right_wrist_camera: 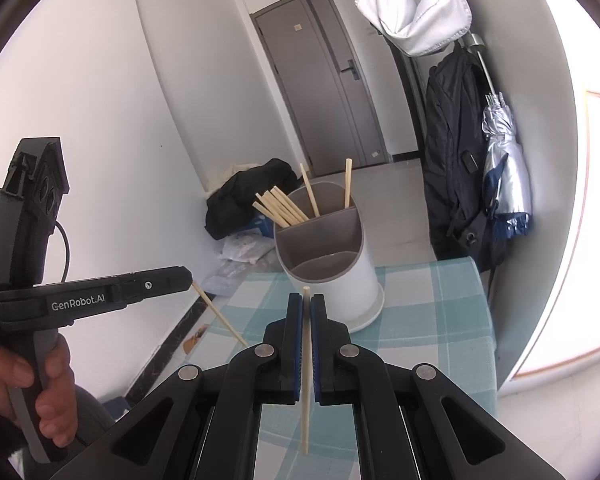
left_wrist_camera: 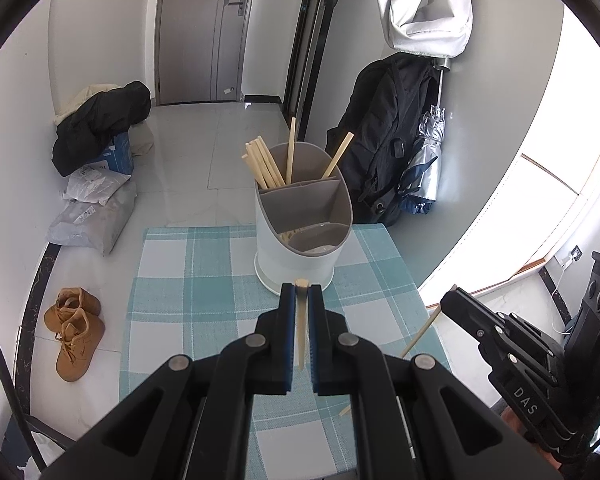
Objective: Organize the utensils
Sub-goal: 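Carry both chopsticks over the caddy and lower them into its compartments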
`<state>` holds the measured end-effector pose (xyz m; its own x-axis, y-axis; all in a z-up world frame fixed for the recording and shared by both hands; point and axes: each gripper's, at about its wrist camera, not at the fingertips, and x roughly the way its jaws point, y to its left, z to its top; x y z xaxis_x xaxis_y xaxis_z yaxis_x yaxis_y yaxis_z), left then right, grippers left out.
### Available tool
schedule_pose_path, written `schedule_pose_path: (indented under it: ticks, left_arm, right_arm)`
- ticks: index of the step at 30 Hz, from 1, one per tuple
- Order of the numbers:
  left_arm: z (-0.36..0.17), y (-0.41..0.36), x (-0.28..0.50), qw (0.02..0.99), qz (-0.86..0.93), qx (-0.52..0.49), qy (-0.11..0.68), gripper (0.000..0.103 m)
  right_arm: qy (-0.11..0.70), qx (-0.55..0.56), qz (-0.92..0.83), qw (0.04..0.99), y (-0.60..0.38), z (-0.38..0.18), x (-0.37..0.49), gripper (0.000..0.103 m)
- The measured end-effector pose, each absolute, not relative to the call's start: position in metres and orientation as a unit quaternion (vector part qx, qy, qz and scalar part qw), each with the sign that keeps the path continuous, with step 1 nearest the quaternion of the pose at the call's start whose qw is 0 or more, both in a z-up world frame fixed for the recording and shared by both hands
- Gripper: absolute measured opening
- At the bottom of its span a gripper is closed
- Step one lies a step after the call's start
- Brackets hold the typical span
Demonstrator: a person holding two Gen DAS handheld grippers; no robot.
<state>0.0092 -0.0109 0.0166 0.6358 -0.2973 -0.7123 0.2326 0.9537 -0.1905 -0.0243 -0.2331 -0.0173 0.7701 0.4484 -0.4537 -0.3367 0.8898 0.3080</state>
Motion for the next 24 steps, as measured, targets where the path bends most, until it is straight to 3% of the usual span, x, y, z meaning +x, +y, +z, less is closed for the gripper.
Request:
schedule_pose_path:
  ticks: [13, 24]
  left_arm:
    - [0.051, -0.011, 0.032, 0.897, -0.154, -0.064, 0.41, 0.002]
    - [0.117, -0.002, 0.077, 0.916, -0.162, -0.123, 0.345, 0.002]
  right_arm:
    - [0.26, 0.112, 0.208, 0.936, -0.244, 0.006, -0.001, 0.003]
    - [0.218, 0.057, 0.218, 0.95, -0.244, 0.088, 0.053, 0.003]
